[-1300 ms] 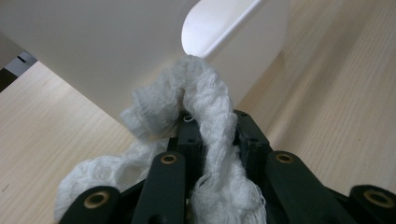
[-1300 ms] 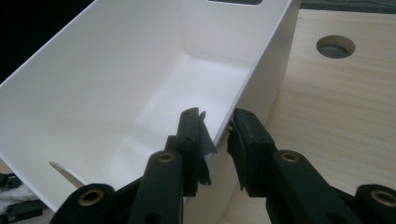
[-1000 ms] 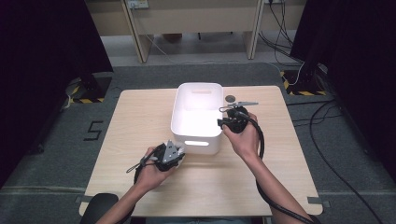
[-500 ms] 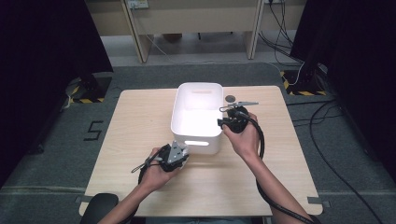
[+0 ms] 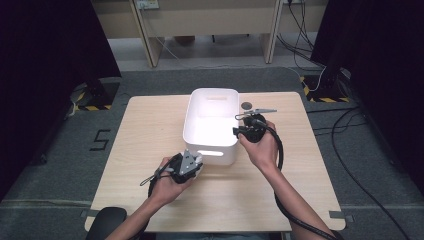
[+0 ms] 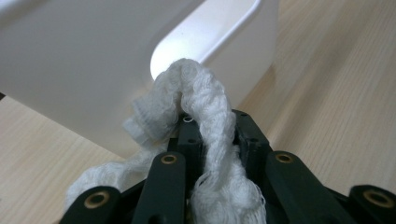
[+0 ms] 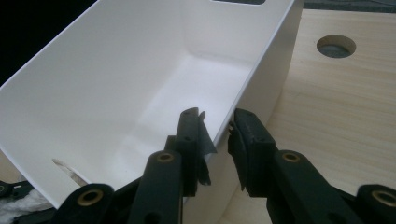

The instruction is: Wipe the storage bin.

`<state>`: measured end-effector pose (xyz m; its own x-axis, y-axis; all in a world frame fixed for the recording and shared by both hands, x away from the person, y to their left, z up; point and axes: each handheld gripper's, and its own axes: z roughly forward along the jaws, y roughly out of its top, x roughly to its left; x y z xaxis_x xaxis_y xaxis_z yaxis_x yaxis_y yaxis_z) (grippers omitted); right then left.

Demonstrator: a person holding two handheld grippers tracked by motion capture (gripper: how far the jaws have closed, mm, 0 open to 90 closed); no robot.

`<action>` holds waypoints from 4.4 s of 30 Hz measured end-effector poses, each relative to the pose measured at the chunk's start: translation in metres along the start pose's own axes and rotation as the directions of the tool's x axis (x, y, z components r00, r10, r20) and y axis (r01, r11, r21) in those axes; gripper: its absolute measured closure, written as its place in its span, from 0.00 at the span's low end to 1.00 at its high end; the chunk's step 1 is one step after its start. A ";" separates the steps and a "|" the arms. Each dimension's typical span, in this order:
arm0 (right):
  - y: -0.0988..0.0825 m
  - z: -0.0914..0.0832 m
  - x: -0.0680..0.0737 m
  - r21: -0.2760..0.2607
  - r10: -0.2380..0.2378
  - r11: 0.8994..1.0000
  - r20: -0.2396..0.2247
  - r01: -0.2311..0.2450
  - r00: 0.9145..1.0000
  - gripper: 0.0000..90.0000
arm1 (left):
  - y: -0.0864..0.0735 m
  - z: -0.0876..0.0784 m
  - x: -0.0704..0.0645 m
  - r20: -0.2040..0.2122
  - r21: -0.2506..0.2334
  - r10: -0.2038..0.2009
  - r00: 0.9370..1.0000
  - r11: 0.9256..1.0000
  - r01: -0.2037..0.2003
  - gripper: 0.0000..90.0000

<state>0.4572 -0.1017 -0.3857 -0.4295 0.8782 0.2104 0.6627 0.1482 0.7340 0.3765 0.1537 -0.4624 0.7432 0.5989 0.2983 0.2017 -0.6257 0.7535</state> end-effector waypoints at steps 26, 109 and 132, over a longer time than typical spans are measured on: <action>0.000 0.001 0.000 0.001 0.005 1.000 -0.001 -0.005 1.000 0.81 | 0.025 -0.020 0.005 -0.028 -0.037 0.028 0.999 0.999 -0.029 0.84; 0.000 0.001 -0.001 -0.004 0.006 1.000 -0.012 -0.006 1.000 0.80 | 0.008 0.026 -0.020 0.020 0.027 0.042 0.999 0.999 -0.042 0.83; 0.000 0.001 -0.001 -0.005 0.007 1.000 -0.014 -0.007 1.000 0.80 | 0.014 0.037 -0.030 0.041 0.018 0.031 0.999 0.999 -0.032 0.84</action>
<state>0.4585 -0.1016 -0.3865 -0.4330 0.8730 0.2245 0.6629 0.1397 0.7355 0.3803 0.1085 -0.4824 0.7749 0.5577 0.2974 0.1891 -0.6535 0.7329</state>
